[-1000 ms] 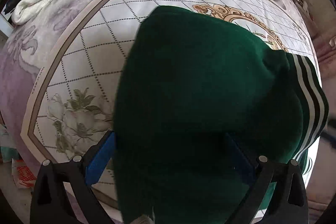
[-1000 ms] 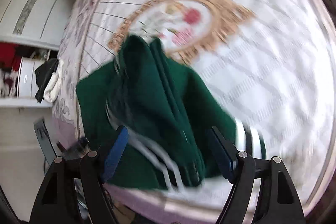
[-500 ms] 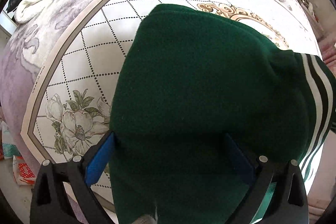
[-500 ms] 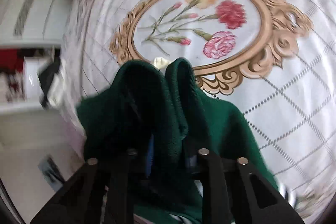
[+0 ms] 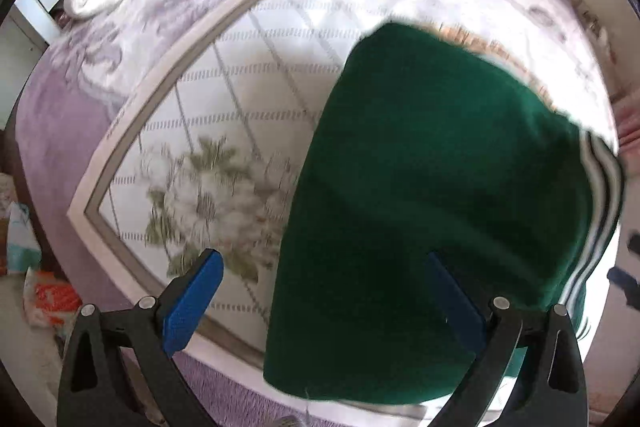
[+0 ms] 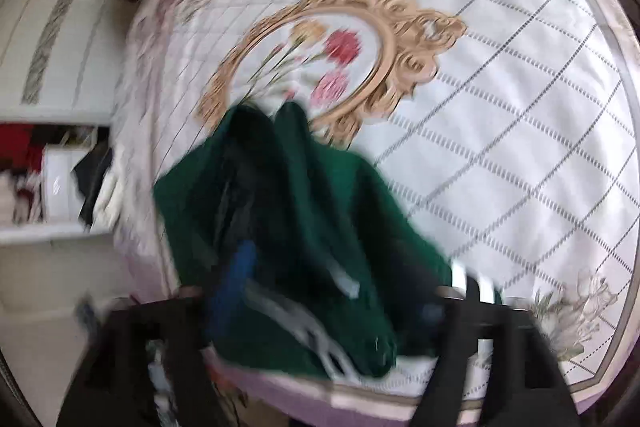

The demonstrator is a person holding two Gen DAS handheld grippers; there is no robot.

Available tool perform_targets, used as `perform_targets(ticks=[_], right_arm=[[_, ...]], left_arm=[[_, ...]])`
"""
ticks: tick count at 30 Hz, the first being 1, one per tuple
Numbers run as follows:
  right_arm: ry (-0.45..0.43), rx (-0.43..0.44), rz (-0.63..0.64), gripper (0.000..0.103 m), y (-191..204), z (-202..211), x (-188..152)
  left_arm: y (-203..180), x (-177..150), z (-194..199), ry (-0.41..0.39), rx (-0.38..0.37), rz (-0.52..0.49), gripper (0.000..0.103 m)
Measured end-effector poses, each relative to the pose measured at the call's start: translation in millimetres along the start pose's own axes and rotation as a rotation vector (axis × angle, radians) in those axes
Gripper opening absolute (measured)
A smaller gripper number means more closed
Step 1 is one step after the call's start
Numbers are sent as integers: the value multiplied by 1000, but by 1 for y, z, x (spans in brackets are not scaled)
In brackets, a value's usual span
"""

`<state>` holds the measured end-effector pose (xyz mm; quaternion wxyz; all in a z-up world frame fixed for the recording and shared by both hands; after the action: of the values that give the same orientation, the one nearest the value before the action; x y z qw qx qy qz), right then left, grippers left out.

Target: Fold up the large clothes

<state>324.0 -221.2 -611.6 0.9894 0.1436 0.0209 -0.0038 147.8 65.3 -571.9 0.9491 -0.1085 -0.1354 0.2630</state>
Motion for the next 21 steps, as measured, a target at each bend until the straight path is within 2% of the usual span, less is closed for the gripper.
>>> perform_targets(ticks=[4, 5, 6, 7, 10, 12, 14, 16, 17, 19, 20, 21], right_arm=[[102, -19, 148, 77, 12, -36, -37], [109, -35, 171, 34, 15, -47, -44], [129, -47, 177, 3, 17, -57, -50], [149, -51, 163, 3, 19, -64, -57], [98, -33, 21, 3, 5, -42, -66], [162, -54, -63, 3, -19, -47, -79], [222, -109, -62, 3, -32, -60, -89], [249, -85, -53, 4, -27, -56, -84], [242, -73, -43, 7, -23, -49, -77], [161, -84, -20, 8, -14, -18, -52], [109, -73, -11, 18, -9, -5, -42], [60, -60, -1, 46, -5, 6, -31]], left_arm=[[-2, -13, -8, 15, 43, -13, 103], [-4, -15, -9, 13, 54, -23, 103], [-5, -15, -11, 13, 63, -35, 103], [-6, -16, -11, 13, 74, -44, 103], [-4, -16, -10, 17, 86, -49, 103], [1, -18, -12, 33, 88, -36, 103], [4, -18, -13, 39, 88, -26, 103], [6, -16, -9, 37, 72, -11, 103], [6, -15, -6, 28, 61, -4, 103], [7, -13, -4, 23, 56, -1, 103], [7, -12, -2, 18, 53, 5, 103], [7, -10, -2, 15, 51, 10, 103]])
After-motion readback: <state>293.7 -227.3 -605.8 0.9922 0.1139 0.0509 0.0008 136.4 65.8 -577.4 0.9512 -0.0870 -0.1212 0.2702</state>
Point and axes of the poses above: each gripper's, at about its wrist camera, not at the fingertips, and z roughly against the way its jaws point, y to its left, x to its top, the point moved 5 cm from there along -z, roughly the way its jaws point, and after that the axes turned 14 degrees about -x, right-handed, at the moved point
